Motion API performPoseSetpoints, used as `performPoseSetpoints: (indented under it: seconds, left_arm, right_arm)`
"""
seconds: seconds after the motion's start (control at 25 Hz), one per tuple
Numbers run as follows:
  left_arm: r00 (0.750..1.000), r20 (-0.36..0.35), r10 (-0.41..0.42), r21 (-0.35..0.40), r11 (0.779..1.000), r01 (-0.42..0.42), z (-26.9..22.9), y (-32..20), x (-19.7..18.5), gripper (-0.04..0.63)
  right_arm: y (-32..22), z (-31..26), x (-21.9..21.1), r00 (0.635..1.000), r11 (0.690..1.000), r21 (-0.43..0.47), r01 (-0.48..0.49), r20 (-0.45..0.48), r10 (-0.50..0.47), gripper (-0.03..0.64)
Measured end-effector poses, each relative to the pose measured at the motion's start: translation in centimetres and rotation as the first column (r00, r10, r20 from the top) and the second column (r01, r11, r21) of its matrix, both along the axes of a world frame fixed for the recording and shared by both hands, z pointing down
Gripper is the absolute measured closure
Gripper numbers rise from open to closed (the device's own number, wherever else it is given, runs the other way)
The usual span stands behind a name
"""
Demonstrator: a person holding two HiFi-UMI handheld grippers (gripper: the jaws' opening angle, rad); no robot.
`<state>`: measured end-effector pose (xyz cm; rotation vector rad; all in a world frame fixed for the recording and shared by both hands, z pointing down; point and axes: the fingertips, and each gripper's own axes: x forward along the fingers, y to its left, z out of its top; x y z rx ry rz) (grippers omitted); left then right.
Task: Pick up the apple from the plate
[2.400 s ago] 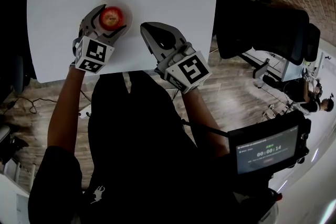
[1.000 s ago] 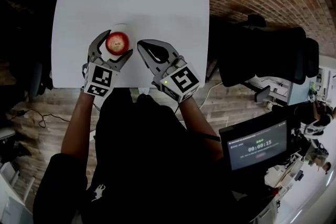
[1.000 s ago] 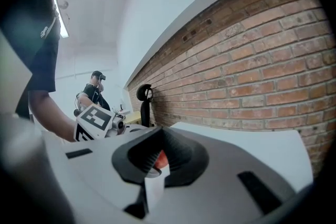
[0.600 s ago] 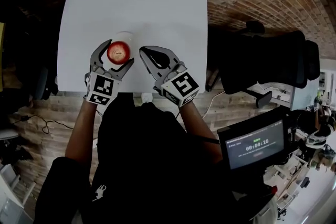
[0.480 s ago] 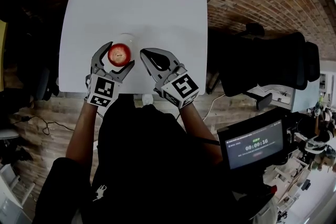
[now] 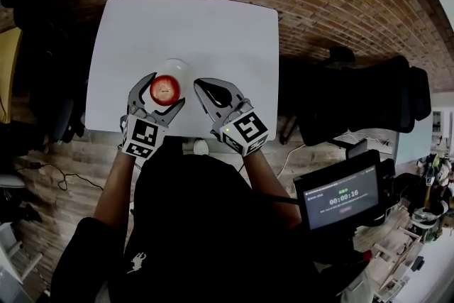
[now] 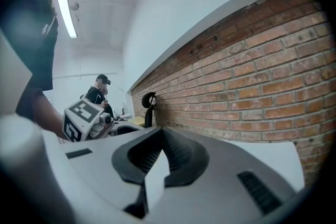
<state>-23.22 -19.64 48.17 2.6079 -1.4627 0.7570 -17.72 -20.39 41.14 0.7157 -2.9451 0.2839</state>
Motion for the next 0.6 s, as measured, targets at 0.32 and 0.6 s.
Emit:
performPoseSetpoints:
  seconds: [0.32,0.6]
  left_arm:
    - [1.0,-0.014,-0.023,0.008,1.0,0.023,-1.0,1.5,0.0,0.179]
    - [0.999,-0.037,-0.032,0.021,0.999,0.033,-2.4,1.7,0.3,0.179]
  right_arm:
    - [0.4,-1.0,0.8,1.0,1.0,0.024,-0.005,0.0,0.005,0.615]
    - [1.2,-1.5,1.2,1.0,0.999,0.047,0.0,-0.007,0.0,0.615]
